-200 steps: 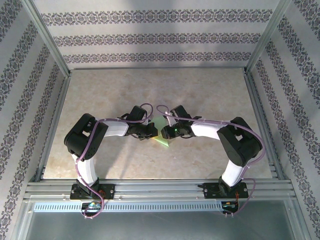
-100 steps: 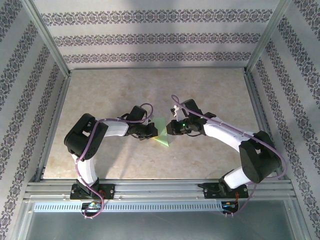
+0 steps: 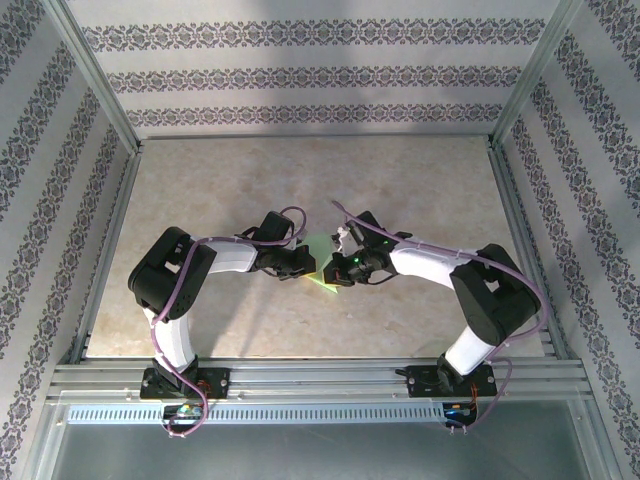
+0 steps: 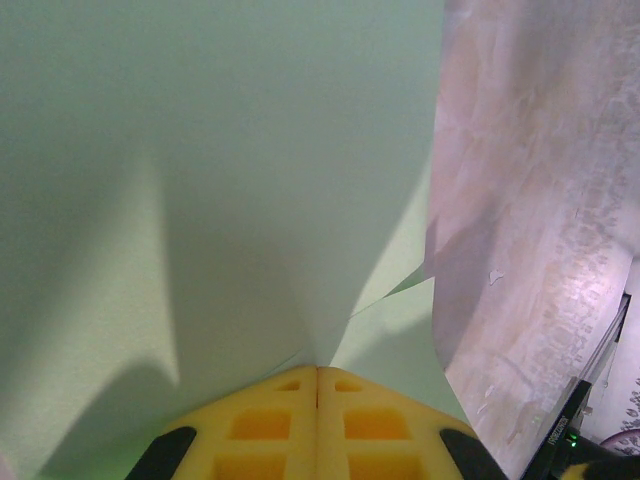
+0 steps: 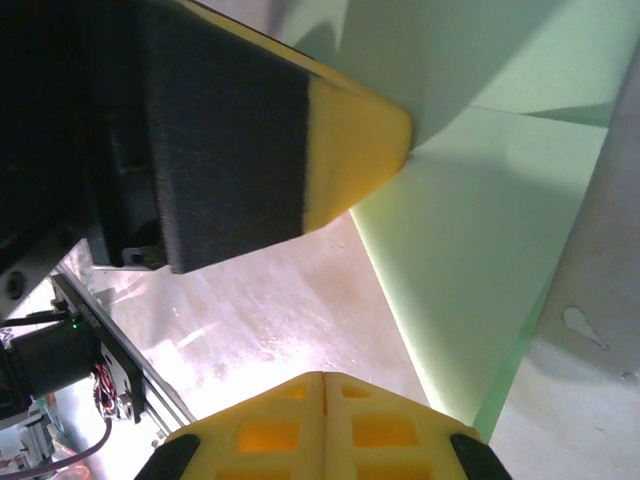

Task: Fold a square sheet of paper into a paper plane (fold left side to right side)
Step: Third fold the triangle at the center of the table.

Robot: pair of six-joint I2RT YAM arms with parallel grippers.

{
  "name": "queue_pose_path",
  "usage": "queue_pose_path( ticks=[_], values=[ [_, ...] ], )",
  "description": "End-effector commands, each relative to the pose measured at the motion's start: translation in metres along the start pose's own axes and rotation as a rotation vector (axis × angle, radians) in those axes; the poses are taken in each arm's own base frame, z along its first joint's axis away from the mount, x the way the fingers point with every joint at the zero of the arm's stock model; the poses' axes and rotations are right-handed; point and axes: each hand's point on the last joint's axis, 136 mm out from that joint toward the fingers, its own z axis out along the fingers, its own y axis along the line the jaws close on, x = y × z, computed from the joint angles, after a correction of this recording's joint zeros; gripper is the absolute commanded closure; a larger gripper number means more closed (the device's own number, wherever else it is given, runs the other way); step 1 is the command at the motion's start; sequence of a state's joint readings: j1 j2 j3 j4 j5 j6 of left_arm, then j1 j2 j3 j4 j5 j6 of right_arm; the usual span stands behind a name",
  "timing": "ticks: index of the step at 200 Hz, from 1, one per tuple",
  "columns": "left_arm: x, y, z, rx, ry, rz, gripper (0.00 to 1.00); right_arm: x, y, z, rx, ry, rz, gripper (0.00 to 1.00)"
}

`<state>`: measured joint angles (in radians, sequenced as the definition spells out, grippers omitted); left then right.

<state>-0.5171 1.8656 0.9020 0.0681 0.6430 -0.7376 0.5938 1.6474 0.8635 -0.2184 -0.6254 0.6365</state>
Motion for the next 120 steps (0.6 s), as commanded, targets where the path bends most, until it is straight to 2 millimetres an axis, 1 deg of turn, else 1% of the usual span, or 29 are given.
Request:
queue_pose_path(
  ticks=[1, 36, 120],
  values=[
    [0.024, 0.046, 0.013, -0.154, 0.056, -0.052, 0.96, 0.003, -0.007, 0.008, 0.013, 0.001, 0.040, 1.00],
    [0.023, 0.045, 0.013, -0.148, 0.053, -0.052, 0.96, 0.002, -0.014, 0.012, 0.030, -0.006, 0.065, 1.00],
    [0.022, 0.044, 0.014, -0.146, 0.053, -0.054, 0.96, 0.015, -0.024, 0.024, 0.043, 0.043, 0.092, 1.00]
  ],
)
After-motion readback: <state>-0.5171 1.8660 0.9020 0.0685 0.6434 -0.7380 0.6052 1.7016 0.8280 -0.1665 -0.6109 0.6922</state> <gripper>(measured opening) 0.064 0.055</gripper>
